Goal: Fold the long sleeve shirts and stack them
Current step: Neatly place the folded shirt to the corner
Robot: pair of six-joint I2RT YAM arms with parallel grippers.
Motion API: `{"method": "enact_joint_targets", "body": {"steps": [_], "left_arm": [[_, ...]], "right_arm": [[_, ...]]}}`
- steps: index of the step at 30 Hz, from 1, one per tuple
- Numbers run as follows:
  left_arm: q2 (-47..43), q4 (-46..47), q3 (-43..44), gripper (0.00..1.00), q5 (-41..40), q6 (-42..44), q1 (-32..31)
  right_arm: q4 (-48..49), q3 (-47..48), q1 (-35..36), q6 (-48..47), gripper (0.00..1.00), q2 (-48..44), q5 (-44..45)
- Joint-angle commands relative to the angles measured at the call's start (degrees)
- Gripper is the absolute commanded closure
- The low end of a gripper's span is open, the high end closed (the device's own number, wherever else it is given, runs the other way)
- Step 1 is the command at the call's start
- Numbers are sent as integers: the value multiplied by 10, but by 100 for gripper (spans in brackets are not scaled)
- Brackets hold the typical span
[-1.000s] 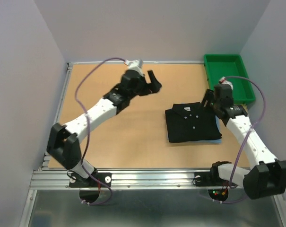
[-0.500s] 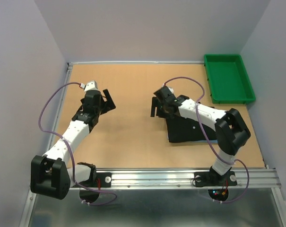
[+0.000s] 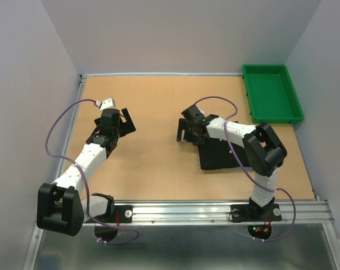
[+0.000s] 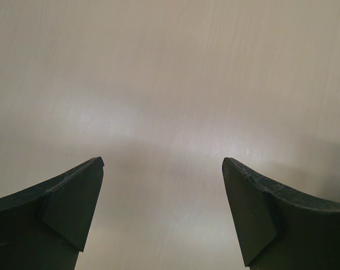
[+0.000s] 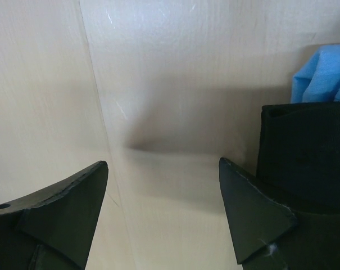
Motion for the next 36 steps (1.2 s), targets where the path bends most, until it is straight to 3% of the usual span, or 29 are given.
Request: {"method": "enact_joint_targets", "body": {"steps": [1,10,17,21,29,36], "left_arm": [[-2,19,24,1,-8,9,5],[4,19,26,1,5,7,8],[-1,19,23,1,5,5,9],[-4,19,21,1,6,4,9],[-11,18,16,1,10,2,9],[-23,15,9,2,14,1,9]], "right_arm": [[5,-52,-27,-27,15,-29,6],[-13,-164,-128,-100,13,-137,44],[-32,-185,-195,-231,10,-176,95],[-52,-188,-225,-260,9,-182,121],[-81,-197,-291,-232,7,-210,117],[-101,-209,-325,-188,7,-249,58]]}}
